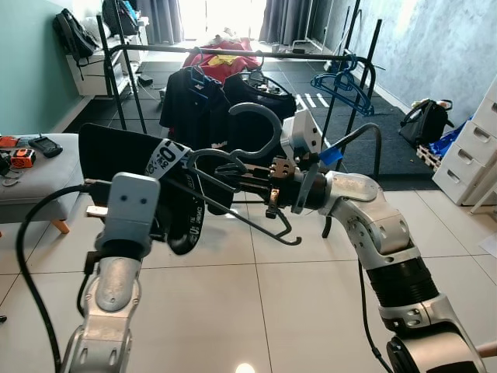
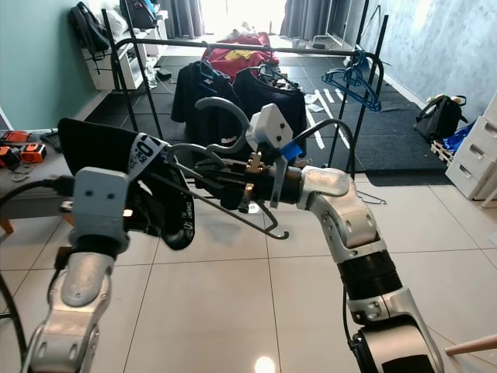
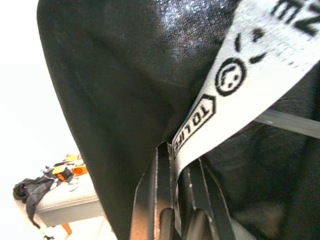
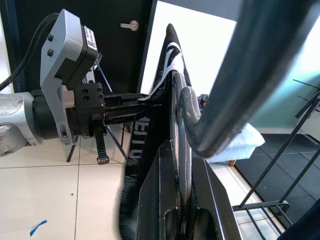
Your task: Hang hanger
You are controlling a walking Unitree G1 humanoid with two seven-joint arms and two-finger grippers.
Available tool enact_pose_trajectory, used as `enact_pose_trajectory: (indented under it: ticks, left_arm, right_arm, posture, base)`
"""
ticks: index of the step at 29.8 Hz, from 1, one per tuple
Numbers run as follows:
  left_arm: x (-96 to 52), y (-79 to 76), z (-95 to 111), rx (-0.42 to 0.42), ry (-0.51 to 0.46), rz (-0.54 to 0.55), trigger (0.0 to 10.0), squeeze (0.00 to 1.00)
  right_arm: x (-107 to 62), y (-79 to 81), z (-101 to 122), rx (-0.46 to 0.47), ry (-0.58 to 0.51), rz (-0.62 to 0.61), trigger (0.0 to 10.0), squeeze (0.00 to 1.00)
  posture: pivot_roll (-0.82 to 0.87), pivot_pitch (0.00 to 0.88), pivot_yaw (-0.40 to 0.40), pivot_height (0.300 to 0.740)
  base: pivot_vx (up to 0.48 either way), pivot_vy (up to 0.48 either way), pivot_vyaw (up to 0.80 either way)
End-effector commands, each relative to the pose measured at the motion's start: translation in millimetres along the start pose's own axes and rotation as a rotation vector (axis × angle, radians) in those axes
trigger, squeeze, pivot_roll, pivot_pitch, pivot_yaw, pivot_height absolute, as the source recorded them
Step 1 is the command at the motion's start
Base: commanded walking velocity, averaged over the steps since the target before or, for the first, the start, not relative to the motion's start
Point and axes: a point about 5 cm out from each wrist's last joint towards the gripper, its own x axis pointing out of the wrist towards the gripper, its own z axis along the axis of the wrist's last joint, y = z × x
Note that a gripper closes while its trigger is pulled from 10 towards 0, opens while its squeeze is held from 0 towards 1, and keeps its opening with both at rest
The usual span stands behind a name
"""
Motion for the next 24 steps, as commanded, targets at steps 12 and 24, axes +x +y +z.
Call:
enact_pose_trajectory:
  ticks: [12,24]
  left_arm:
    - [-20.3,40.0,-34,0.149,0.119,0.066,0.0,0.00]
    - [-64.3,33.0,-46,0.044,0.178,0.006,1.3,0.00]
  right_arm:
    - [-12.4,-18.9,8,-0.012,-0.026,-0.150,10.0,0.00]
    - [-22.6,-50.4,12,0.060,-0.085,-0.409,10.0,0.00]
  posture:
    - [-0.04,0.000,-0.029,0.740]
    - [-0.01,0.000,-0.049,0.740]
  base:
    - [0.000,0.000,0.00]
    - [0.000,0.000,0.00]
